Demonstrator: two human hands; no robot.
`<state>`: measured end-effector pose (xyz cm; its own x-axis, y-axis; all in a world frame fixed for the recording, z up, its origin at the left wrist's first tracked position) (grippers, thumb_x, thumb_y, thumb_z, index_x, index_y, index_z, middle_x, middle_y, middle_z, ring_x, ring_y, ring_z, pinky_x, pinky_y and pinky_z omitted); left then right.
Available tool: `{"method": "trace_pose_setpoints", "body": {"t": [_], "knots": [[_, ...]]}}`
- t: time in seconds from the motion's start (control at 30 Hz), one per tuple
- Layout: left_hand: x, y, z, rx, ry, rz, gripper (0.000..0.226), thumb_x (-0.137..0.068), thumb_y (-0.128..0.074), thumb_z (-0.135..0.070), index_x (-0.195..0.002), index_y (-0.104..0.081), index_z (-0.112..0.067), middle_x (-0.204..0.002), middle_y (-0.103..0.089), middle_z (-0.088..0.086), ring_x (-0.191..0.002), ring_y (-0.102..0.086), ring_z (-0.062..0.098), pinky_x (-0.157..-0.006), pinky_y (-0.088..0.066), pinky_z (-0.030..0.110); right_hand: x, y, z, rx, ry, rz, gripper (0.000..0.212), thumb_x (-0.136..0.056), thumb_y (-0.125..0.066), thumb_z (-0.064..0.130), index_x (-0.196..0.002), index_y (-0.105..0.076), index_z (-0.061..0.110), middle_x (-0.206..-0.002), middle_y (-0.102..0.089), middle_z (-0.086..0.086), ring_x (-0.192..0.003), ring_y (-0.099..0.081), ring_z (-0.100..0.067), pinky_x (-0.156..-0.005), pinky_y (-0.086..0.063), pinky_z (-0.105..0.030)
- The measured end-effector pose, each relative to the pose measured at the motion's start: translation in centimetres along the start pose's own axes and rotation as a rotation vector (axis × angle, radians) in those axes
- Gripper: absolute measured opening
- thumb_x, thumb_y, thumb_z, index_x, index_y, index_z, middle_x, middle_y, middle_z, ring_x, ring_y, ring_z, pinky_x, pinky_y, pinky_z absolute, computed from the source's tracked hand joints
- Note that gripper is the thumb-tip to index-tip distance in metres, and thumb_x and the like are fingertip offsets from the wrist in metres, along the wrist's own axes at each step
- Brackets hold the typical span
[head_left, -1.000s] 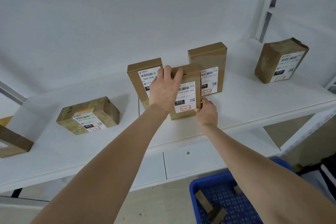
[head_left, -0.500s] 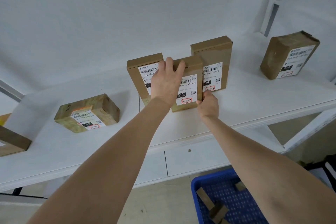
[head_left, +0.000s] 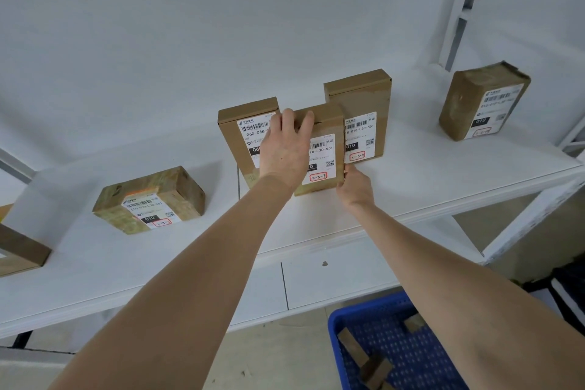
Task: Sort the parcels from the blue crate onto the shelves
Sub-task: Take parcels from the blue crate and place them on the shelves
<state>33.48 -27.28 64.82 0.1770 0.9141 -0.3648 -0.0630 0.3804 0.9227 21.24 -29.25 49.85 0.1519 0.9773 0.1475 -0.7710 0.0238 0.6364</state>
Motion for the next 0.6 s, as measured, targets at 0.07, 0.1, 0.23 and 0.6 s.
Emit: {"method": "trace_pose_setpoints", "body": {"t": [0.07,0.1,0.23,0.6], "knots": [[0.0,0.3,-0.3,-0.011,-0.030,-0.006,0.069,-0.080,-0.059,-0.006,-0.142,-0.030,-0.016,-0.130,-0.038,0.012,-0.117,-0.038,0.029,-0.088,-0.045,0.031,0.4,0.1,0.1,0.013,0.008,0.023,0.040,-0.090,-0.048,0.007,-0.129,-0.049,0.007,-0.122,-0.060,-0.014,-0.118,-0.053,-0.032,-0.098,-0.045,-0.041],[0.0,0.5,-0.4,-0.020,-0.047,-0.005,0.068,-0.081,-0.059,-0.007,-0.142,-0.029,-0.015,-0.130,-0.037,0.012,-0.117,-0.038,0.029,-0.091,-0.043,0.031,0.6,0.3,0.1,0.011,0.008,0.029,0.041,-0.090,-0.049,0.008,-0.131,-0.048,0.007,-0.123,-0.059,-0.013,-0.119,-0.052,-0.032,-0.099,-0.045,-0.041],[-0.2,1.1,-0.7,-0.032,-0.071,0.006,0.060,-0.084,-0.054,-0.007,-0.140,-0.032,-0.012,-0.130,-0.037,0.012,-0.117,-0.040,0.028,-0.099,-0.037,0.033,1.7,0.9,0.2,0.015,-0.008,0.040,0.048,-0.091,-0.052,0.011,-0.137,-0.041,0.008,-0.131,-0.050,-0.015,-0.123,-0.049,-0.031,-0.099,-0.041,-0.038],[0.7,3.0,-1.9,0.003,-0.074,0.014,0.058,-0.083,-0.056,-0.007,-0.137,-0.036,-0.012,-0.129,-0.041,0.009,-0.118,-0.042,0.025,-0.096,-0.040,0.032,4.7,4.1,-1.0,0.075,-0.046,0.025,0.055,-0.092,-0.052,0.012,-0.143,-0.033,0.017,-0.138,-0.039,-0.010,-0.121,-0.051,-0.028,-0.094,-0.046,-0.037]]}}
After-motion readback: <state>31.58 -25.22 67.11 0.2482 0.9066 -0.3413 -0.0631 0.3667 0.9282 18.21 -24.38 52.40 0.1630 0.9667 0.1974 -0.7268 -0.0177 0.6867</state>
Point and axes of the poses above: each hand's wrist, its own x-axis away from the middle knuckle, its own y-axis out of the back of the hand, z = x × y, the point moved 8 cm from there along -x, towards the middle knuckle
